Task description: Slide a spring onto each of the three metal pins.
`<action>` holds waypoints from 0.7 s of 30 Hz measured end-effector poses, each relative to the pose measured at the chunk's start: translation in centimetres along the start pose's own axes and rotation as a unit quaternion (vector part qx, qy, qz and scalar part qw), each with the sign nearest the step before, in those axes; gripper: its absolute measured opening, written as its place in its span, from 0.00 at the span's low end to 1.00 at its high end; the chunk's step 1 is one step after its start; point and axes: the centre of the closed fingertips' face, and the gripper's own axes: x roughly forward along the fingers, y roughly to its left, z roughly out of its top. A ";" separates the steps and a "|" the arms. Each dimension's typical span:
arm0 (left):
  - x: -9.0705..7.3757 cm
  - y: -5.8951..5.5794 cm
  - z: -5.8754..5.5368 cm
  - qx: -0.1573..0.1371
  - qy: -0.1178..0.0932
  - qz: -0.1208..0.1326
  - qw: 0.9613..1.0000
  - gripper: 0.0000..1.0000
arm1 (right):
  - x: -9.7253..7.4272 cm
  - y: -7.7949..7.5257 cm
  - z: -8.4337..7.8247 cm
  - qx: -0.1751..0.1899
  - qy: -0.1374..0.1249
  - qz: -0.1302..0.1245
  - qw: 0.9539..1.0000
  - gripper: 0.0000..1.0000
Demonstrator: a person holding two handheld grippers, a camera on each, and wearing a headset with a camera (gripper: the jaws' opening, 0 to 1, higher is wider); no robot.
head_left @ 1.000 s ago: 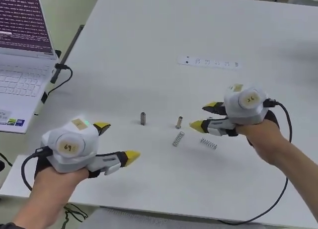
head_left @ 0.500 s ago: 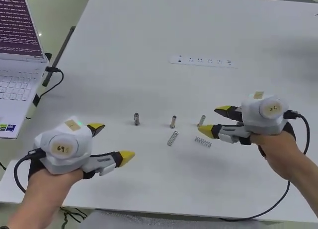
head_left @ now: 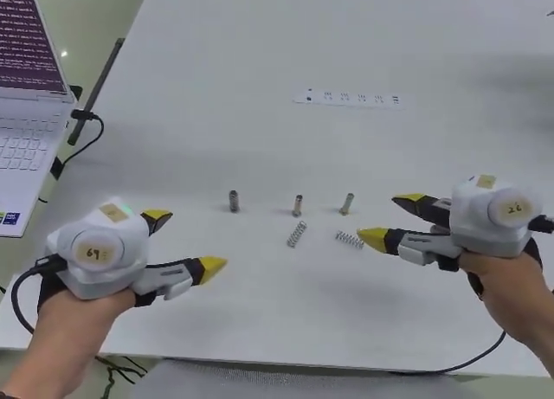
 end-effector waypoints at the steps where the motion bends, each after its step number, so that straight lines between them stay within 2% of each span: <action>1: 0.0 0.0 0.0 0.000 0.000 0.000 1.000 0.61 | -0.3 -0.1 -0.2 0.004 -0.002 -0.002 1.000 0.55; 12: 0.2 -0.3 0.3 -0.001 0.003 0.000 1.000 0.62 | -2.3 0.1 -2.1 0.035 -0.013 -0.014 0.999 0.60; 17: 0.5 -0.1 0.4 -0.004 0.000 0.001 1.000 0.62 | -2.6 0.8 -3.1 0.036 -0.002 -0.009 0.999 0.63; 21: 0.8 -0.4 0.5 -0.005 -0.001 -0.001 1.000 0.62 | -2.8 1.1 -3.4 0.039 -0.003 -0.008 0.999 0.65</action>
